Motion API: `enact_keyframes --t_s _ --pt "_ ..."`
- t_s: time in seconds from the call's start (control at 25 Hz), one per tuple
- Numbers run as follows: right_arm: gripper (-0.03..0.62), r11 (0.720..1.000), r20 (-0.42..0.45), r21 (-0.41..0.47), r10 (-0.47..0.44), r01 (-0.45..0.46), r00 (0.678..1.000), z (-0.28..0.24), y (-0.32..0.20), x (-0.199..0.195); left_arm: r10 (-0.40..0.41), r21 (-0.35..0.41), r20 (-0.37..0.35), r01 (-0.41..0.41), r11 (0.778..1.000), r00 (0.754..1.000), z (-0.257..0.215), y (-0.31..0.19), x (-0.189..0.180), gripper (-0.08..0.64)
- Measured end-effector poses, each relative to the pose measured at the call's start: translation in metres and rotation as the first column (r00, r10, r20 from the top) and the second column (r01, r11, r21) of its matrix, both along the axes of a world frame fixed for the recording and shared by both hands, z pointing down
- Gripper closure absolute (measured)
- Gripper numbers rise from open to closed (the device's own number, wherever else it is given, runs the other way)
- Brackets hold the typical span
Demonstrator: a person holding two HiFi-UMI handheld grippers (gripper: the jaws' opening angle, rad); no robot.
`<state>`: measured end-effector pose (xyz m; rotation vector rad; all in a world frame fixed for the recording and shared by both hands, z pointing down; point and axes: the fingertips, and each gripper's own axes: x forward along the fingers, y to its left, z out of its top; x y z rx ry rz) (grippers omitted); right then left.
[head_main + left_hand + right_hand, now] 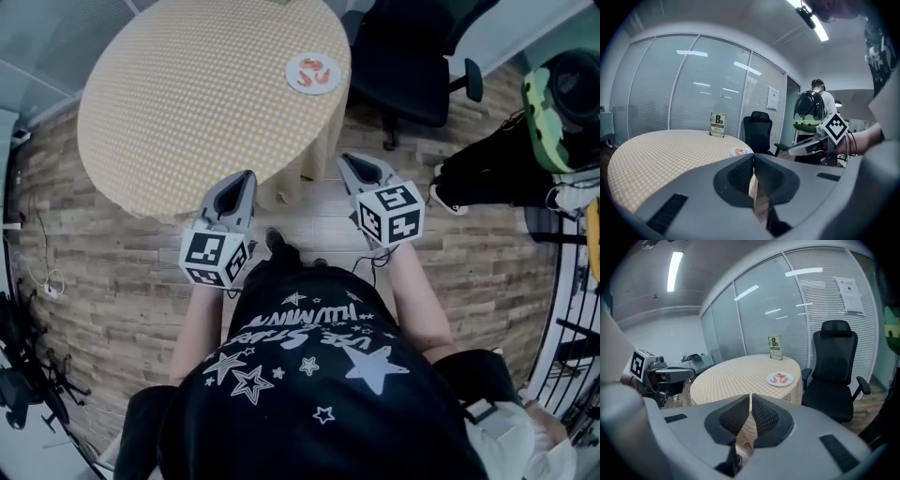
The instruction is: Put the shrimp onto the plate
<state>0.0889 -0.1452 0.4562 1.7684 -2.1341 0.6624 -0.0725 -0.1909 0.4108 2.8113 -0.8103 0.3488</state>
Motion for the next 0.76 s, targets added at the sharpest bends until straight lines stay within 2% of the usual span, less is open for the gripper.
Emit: enact_keyframes --t_s 0.28,0.76 --pt "0.554 1.000 -0.006 0.029 -0.004 0.004 1.000 -0.010 0.040 0.017 -0.027 0.029 -0.012 0.028 0.999 1.000 -0.011 0.041 0.008 0.551" --pt "0.554 0.997 -0.010 0.036 -0.068 0.069 0.998 -0.008 0.084 0.016 -0.085 0.040 -0.020 0.086 0.996 0.996 -0.009 0.095 0.008 0.551"
